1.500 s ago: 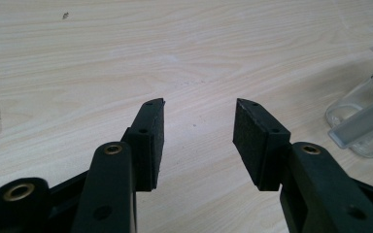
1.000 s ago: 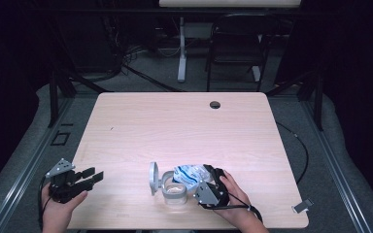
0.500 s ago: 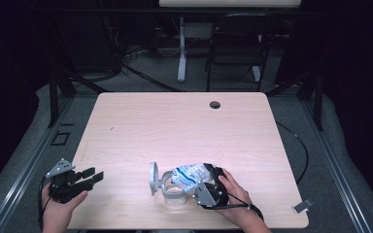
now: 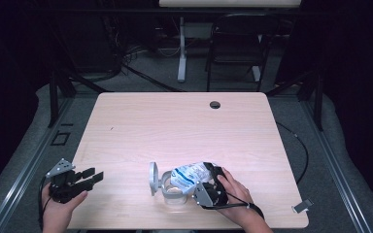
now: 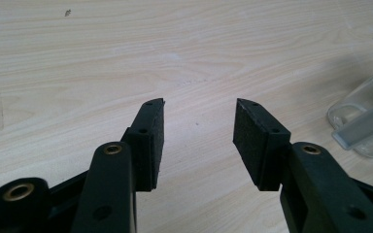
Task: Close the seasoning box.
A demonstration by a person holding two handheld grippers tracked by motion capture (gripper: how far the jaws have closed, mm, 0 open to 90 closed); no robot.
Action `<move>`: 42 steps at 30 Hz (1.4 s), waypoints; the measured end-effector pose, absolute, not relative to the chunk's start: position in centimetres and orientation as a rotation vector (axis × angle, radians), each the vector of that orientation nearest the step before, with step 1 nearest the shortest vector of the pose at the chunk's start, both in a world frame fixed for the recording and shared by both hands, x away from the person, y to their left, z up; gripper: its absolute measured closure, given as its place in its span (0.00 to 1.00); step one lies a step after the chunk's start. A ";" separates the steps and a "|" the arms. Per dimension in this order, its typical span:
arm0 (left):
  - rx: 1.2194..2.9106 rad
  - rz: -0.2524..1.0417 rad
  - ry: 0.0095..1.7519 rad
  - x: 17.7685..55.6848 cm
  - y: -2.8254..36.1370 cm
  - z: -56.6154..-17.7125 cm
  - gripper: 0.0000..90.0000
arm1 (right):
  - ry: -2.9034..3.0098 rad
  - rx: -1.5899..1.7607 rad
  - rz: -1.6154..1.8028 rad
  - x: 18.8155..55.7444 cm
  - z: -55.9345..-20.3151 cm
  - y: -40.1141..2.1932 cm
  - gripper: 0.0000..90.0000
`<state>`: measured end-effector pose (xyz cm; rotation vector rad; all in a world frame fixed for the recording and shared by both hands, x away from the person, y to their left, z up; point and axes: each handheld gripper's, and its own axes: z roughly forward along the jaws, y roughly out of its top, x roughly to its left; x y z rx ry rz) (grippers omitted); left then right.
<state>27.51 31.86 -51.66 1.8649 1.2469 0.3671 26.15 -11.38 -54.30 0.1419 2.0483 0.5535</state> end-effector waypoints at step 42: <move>1.865 0.362 1.255 27.6 32.0 -51.9 0.61 | 1.977 0.009 0.401 26.0 -53.7 -10.9 0.48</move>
